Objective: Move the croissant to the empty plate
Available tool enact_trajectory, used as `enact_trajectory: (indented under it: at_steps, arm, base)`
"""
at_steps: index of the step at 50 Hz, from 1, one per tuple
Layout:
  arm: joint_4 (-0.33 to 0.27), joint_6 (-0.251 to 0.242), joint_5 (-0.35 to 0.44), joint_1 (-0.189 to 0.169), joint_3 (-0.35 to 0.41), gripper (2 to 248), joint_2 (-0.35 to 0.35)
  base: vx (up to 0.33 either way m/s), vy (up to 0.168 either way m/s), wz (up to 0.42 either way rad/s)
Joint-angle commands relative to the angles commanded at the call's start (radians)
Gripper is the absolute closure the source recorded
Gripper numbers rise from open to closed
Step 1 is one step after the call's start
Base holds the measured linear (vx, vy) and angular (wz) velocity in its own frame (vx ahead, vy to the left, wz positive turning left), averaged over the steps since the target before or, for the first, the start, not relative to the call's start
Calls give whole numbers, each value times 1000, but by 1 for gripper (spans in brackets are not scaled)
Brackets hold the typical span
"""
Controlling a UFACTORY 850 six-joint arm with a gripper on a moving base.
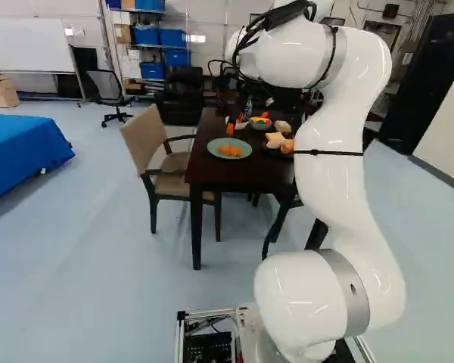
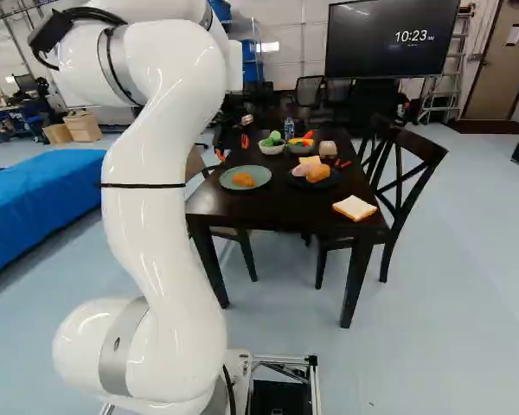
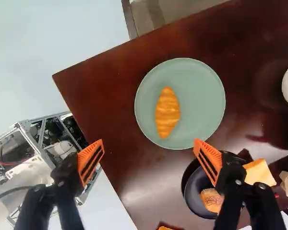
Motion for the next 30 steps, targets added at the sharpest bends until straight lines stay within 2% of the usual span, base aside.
enact_trajectory:
  at_steps: [30]
  arm:
    - [-19,152,257,1,222,3,112]
  base:
    - [0,0,0]
